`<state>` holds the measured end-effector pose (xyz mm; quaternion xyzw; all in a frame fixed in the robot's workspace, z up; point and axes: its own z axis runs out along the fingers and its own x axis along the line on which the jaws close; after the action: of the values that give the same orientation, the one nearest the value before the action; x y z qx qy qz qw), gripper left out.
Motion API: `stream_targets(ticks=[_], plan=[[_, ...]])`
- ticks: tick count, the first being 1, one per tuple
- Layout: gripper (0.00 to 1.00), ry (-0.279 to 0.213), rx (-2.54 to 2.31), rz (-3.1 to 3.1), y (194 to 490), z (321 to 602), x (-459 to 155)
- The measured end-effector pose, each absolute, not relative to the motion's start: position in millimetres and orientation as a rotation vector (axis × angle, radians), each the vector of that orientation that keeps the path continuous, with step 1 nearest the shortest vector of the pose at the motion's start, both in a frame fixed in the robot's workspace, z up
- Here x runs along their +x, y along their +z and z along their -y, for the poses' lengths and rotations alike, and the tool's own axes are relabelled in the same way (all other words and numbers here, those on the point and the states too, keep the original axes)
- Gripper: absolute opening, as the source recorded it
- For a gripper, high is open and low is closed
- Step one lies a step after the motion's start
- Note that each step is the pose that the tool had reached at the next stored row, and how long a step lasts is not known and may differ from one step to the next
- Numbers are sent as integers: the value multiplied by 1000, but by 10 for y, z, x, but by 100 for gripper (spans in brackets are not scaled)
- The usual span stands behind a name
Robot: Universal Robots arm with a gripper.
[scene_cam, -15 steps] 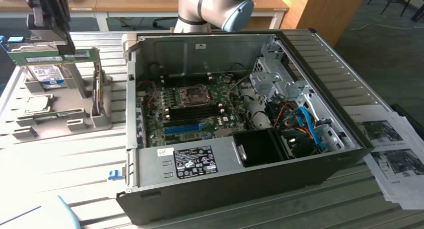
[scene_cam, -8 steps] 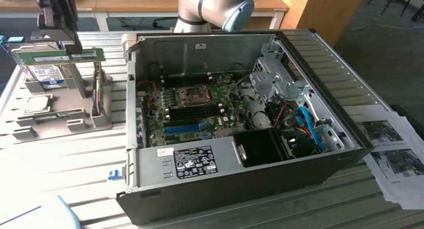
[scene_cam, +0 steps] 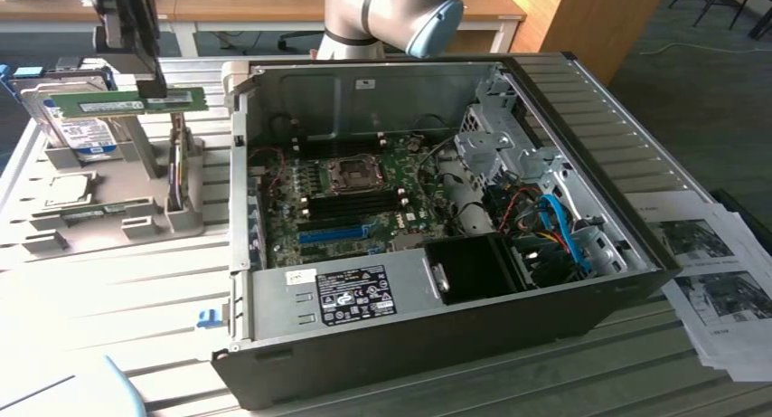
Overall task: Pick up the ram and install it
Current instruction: 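Pick up the ram and move it above insertion slot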
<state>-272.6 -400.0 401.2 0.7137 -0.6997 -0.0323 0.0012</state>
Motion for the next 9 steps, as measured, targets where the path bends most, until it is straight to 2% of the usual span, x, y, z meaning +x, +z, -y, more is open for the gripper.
stream_targets(ticks=[9], plan=[[11,-105,2240,2196,4012,4000,-2524]])
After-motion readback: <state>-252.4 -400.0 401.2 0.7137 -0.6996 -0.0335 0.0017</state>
